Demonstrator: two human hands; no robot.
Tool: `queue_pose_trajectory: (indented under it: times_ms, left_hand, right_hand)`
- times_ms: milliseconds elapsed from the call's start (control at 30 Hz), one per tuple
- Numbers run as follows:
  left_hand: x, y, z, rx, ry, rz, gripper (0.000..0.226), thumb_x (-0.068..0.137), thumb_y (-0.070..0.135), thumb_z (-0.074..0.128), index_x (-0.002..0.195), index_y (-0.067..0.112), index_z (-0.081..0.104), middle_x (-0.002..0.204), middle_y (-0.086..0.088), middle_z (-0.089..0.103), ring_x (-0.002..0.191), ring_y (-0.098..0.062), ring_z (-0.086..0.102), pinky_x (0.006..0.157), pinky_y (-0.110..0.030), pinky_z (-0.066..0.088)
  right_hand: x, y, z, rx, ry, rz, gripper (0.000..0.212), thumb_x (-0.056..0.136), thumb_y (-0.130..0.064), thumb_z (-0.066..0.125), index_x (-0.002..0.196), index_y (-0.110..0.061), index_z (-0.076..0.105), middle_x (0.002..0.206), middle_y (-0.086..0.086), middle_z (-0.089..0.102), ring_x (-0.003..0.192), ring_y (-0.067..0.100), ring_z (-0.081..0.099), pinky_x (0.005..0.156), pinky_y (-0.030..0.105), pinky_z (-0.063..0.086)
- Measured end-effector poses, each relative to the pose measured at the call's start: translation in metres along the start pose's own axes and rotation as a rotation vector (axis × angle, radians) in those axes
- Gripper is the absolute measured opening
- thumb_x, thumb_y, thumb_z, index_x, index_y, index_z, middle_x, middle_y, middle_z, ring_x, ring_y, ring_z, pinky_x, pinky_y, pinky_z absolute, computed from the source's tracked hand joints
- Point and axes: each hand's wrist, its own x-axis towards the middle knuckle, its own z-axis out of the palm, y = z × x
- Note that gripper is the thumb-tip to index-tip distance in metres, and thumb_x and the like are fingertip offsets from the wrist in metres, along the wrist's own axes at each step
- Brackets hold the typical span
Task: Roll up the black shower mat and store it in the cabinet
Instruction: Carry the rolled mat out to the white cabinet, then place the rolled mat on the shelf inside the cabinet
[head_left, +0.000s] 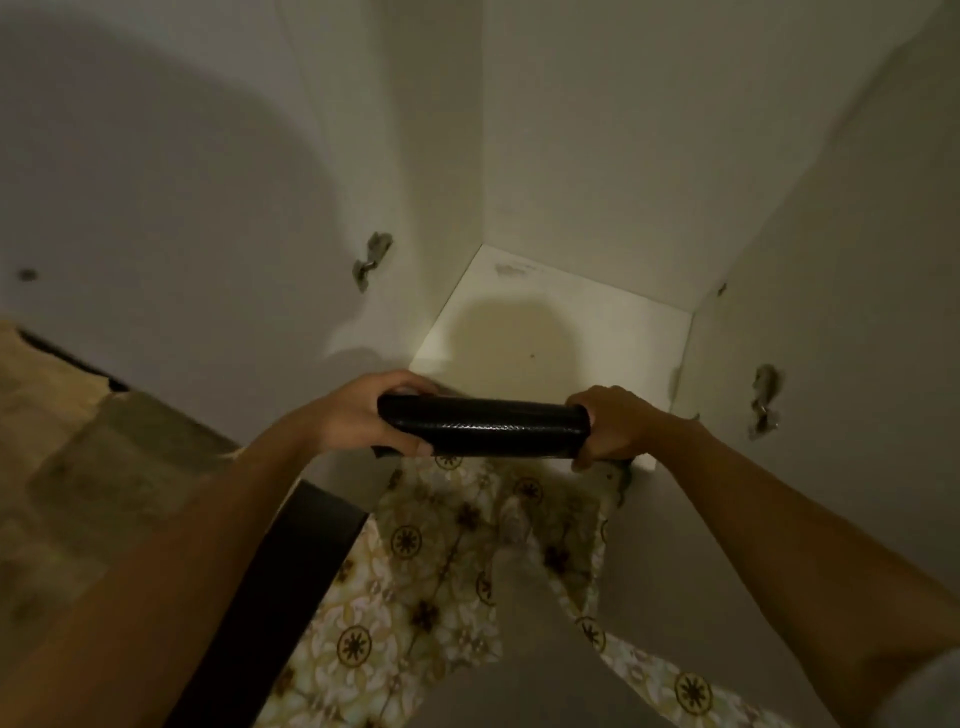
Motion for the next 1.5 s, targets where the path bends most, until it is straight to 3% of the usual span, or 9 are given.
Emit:
queue_pose_trajectory:
  times_ms: [300, 433, 567, 733, 867, 1167, 1300, 1400, 1500]
  left_hand:
    - [0.151, 0.0, -0.054, -0.489, 0.369, -0.05, 0.058, 0.059, 0.036, 0.09, 0.11, 0.022, 0.068, 0.119, -0.008, 0.065, 0.108, -0.026, 0.065, 0.088, -0.04, 0.056]
    - [0.203, 0.003, -0.064, -0.676, 0.475, -0.125, 0.052, 0.061, 0.036, 0.09, 0.105, 0.014, 0.073, 0.108, -0.01, 0.073, 0.101, -0.027, 0.069, 0.075, -0.032, 0.057]
    - [0.319, -0.018, -0.093, -0.748, 0.519, -0.389, 0.056, 0.051, 0.047, 0.092, 0.092, 0.013, 0.076, 0.085, 0.0, 0.076, 0.084, -0.023, 0.071, 0.056, -0.028, 0.054]
    - [0.385, -0.045, -0.093, -0.895, 0.548, -0.582, 0.059, 0.047, 0.048, 0.091, 0.09, 0.011, 0.073, 0.082, -0.003, 0.073, 0.075, -0.022, 0.069, 0.054, -0.029, 0.053]
    - [0.509, -0.101, -0.102, -1.032, 0.453, -0.592, 0.044, 0.061, 0.039, 0.085, 0.092, 0.011, 0.074, 0.078, -0.005, 0.072, 0.068, -0.02, 0.069, 0.053, -0.028, 0.054]
    - [0.729, -0.187, -0.115, -1.064, 0.499, -0.554, 0.041, 0.085, 0.023, 0.073, 0.122, 0.009, 0.062, 0.117, -0.009, 0.065, 0.096, -0.021, 0.065, 0.065, -0.028, 0.055]
    - [0.769, -0.205, -0.118, -0.998, 0.544, -0.501, 0.045, 0.089, 0.023, 0.069, 0.129, 0.007, 0.058, 0.132, -0.01, 0.06, 0.108, -0.025, 0.063, 0.082, -0.032, 0.054]
    - [0.782, -0.214, -0.111, -1.005, 0.577, -0.486, 0.028, 0.09, 0.018, 0.067, 0.117, 0.012, 0.061, 0.127, -0.01, 0.061, 0.083, -0.015, 0.063, 0.059, -0.023, 0.057]
    - [0.779, -0.218, -0.106, -1.027, 0.567, -0.513, 0.039, 0.093, 0.013, 0.062, 0.131, 0.009, 0.056, 0.135, -0.012, 0.057, 0.095, -0.018, 0.06, 0.067, -0.026, 0.051]
  right_hand:
    - [0.096, 0.056, -0.115, 0.221, -0.117, 0.116, 0.054, 0.039, -0.055, 0.091, 0.083, -0.038, 0.066, 0.082, -0.013, 0.07, 0.07, 0.003, 0.066, 0.057, 0.022, 0.053]
    - [0.117, 0.082, -0.15, 0.401, -0.171, 0.178, 0.064, 0.032, -0.061, 0.092, 0.086, -0.035, 0.072, 0.083, -0.012, 0.073, 0.075, 0.008, 0.069, 0.061, 0.024, 0.056]
    - [0.185, 0.158, -0.168, 0.941, -0.105, 0.277, 0.054, 0.059, -0.041, 0.09, 0.103, -0.014, 0.072, 0.095, 0.002, 0.075, 0.089, 0.019, 0.071, 0.071, 0.027, 0.056]
    - [0.223, 0.189, -0.127, 1.62, 0.267, 0.372, 0.048, 0.068, -0.022, 0.081, 0.11, -0.003, 0.068, 0.109, 0.014, 0.072, 0.098, 0.027, 0.069, 0.072, 0.027, 0.057]
    - [0.326, 0.246, -0.103, 1.702, 0.544, 0.486, 0.057, 0.065, -0.025, 0.083, 0.113, 0.002, 0.065, 0.104, 0.015, 0.073, 0.096, 0.027, 0.07, 0.073, 0.027, 0.057]
    - [0.512, 0.344, -0.087, 1.521, 0.834, 0.601, 0.029, 0.074, -0.024, 0.08, 0.099, -0.016, 0.07, 0.096, 0.008, 0.073, 0.087, 0.02, 0.071, 0.073, 0.029, 0.057]
    - [0.552, 0.354, -0.073, 1.222, 1.017, 0.695, 0.032, 0.082, -0.03, 0.076, 0.111, -0.019, 0.07, 0.088, -0.008, 0.069, 0.088, 0.014, 0.065, 0.077, 0.029, 0.052]
    - [0.568, 0.361, -0.067, 1.225, 1.029, 0.743, 0.033, 0.088, -0.028, 0.07, 0.119, -0.017, 0.067, 0.099, 0.0, 0.068, 0.093, 0.019, 0.064, 0.081, 0.031, 0.051]
    - [0.565, 0.362, -0.058, 1.269, 1.014, 0.717, 0.033, 0.091, -0.014, 0.063, 0.124, -0.015, 0.063, 0.108, 0.004, 0.067, 0.101, 0.022, 0.062, 0.091, 0.036, 0.05]
